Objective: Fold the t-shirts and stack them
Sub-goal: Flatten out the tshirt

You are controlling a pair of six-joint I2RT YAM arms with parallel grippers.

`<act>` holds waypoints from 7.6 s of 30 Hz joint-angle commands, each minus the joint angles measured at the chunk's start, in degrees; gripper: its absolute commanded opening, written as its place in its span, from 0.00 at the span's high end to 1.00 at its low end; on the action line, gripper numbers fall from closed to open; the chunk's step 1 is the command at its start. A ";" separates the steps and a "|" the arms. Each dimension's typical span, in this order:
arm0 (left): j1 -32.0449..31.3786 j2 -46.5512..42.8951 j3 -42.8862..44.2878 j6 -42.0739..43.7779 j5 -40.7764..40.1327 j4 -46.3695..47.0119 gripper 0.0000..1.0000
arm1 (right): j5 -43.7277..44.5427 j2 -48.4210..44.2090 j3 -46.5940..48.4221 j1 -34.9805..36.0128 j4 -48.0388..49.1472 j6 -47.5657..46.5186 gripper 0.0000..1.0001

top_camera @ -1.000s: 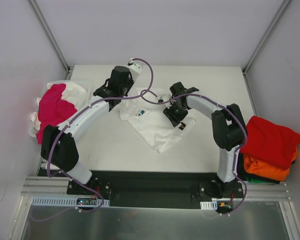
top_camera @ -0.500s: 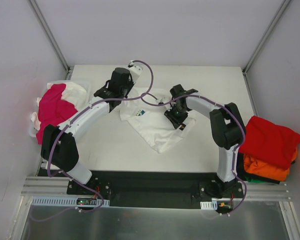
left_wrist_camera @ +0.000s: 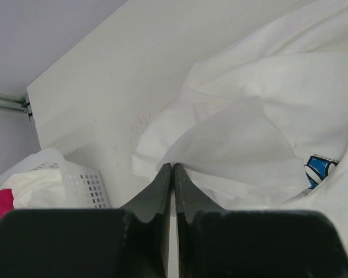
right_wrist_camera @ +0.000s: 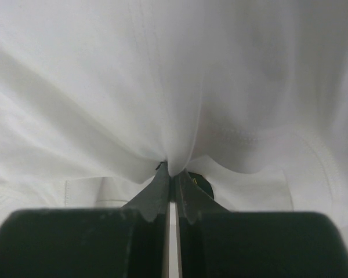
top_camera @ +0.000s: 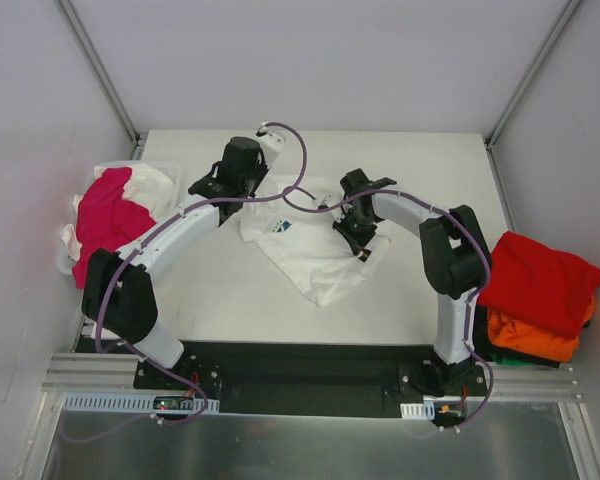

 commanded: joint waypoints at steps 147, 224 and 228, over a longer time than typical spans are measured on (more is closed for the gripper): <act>0.30 -16.78 25.92 9.66 -9.77 3.15 1.00 | 52.98 -39.74 40.13 2.27 15.19 -20.33 0.99; -0.05 -41.92 10.09 10.62 -8.19 3.95 1.00 | 54.66 -43.88 41.45 32.41 56.31 -76.13 0.99; -0.05 -43.32 10.79 10.01 -8.28 3.33 1.00 | 53.07 -43.17 41.01 34.17 60.28 -80.88 0.99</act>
